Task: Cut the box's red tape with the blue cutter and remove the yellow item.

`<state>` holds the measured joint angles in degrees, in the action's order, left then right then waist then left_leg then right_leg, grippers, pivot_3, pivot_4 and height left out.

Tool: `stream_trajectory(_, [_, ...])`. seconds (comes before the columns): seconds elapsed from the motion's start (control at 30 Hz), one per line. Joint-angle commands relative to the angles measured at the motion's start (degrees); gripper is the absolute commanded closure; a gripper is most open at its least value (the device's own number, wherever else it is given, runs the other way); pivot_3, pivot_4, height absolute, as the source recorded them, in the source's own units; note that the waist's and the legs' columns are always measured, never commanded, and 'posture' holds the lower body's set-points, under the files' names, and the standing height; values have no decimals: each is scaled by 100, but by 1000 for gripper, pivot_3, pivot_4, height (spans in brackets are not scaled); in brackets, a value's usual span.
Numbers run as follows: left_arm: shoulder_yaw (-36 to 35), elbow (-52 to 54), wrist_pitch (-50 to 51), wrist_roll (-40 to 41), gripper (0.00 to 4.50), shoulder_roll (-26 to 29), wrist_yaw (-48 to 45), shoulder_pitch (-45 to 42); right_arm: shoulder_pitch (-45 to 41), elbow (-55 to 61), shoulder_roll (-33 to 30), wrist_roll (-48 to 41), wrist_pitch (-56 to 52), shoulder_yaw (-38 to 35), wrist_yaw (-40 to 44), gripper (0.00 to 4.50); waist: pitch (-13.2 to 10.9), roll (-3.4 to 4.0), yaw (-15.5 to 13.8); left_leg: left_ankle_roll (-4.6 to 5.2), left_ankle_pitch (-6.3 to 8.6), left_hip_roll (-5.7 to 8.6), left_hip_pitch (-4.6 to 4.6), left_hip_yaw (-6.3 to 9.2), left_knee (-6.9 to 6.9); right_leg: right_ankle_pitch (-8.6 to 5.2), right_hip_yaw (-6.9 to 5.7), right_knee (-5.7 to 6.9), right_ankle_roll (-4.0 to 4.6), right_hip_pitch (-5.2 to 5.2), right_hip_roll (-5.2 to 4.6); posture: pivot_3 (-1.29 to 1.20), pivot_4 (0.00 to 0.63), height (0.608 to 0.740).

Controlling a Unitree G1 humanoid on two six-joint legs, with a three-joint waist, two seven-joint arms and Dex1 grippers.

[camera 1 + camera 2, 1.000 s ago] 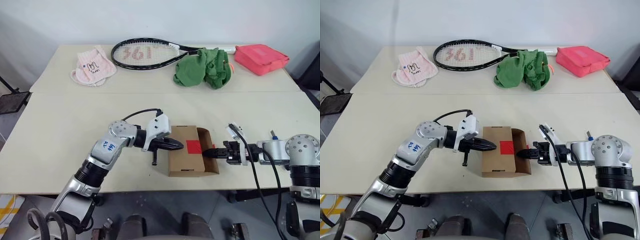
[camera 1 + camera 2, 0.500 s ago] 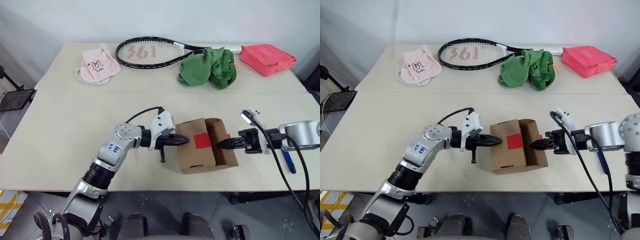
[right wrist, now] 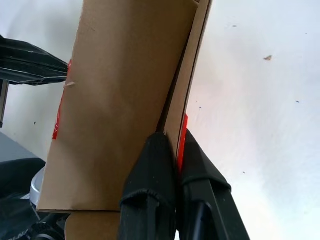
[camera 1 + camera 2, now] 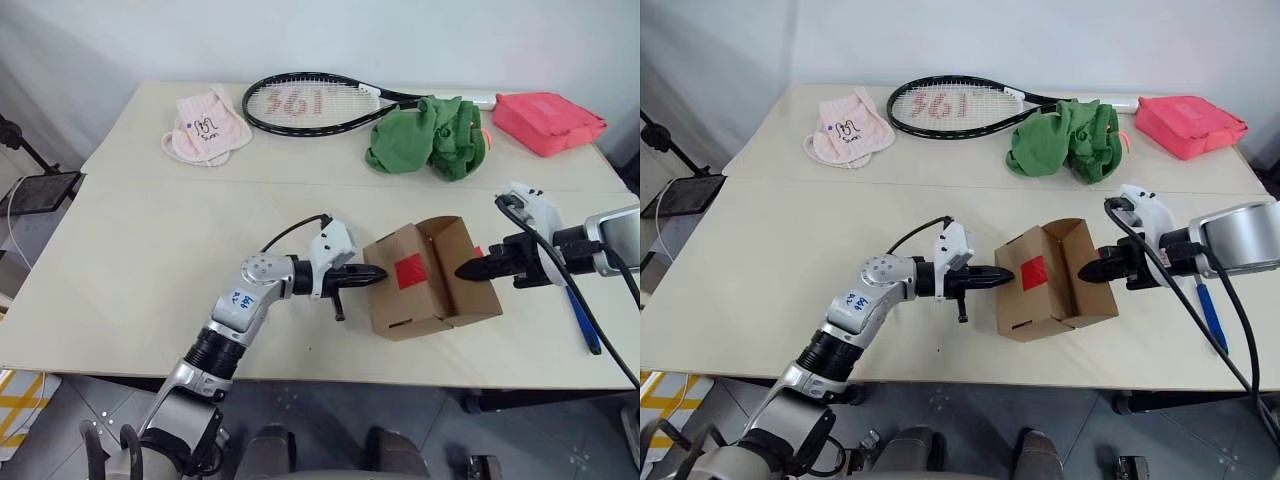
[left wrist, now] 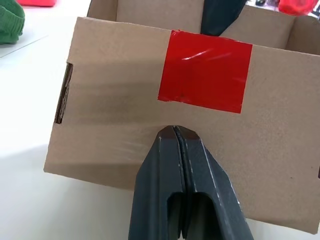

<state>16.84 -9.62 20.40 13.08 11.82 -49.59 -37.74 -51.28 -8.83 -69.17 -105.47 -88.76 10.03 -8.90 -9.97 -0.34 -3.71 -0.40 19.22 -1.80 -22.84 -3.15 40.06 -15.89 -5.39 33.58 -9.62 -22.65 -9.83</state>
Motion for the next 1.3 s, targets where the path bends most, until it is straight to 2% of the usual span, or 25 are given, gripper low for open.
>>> stream_trajectory(0.03, [280, -265, 97, -316, 4500, -97, 135, 99, -162, 405, -278, -734, 294, 61, -168, 4479, 0, 0, -19, 0, 0, 0, -4, 0, 1, 1, -1, 0, 0, -4, 0, 0, 150, 740])
stream_trajectory(0.47, [272, -90, 260, -267, 4500, 41, 105, 361, -638, 773, -514, -753, 437, 513, -271, 4479, 0, 0, -76, 1, 0, 0, -24, 6, 3, 3, -10, -9, 0, -14, 0, 0, 150, 740])
stream_trajectory(0.77, [179, 418, 756, -121, 4500, 241, 208, 693, -846, 1036, -478, -753, 601, 697, -775, 4479, 0, 3, -44, 1, 1, -1, -27, 6, 1, 3, -11, -8, 0, -20, 0, 0, 150, 740])
stream_trajectory(1.03, [157, 398, 664, -159, 4500, -25, 372, 666, -1049, 1264, -325, -753, 747, 969, -1104, 4479, -1, 3, -53, 0, 1, -2, -46, -1, -2, 3, -16, -3, 0, -49, 0, 0, 150, 740])
stream_trajectory(1.17, [131, 595, 849, -169, 4500, 191, 280, 724, -1001, 1426, -308, -753, 829, 992, -1318, 4479, -1, 3, -22, -1, 0, -4, -51, -8, -8, 3, -16, 7, 0, -69, 0, 0, 150, 740])
stream_trajectory(1.3, [-53, 1374, 1670, 340, 4500, 1204, -521, 958, -805, 1334, -338, -752, 993, 923, -1608, 4479, -4, 0, 96, -3, 0, -10, -53, -22, -11, 3, -17, 16, 1, -82, 0, 0, 150, 740])
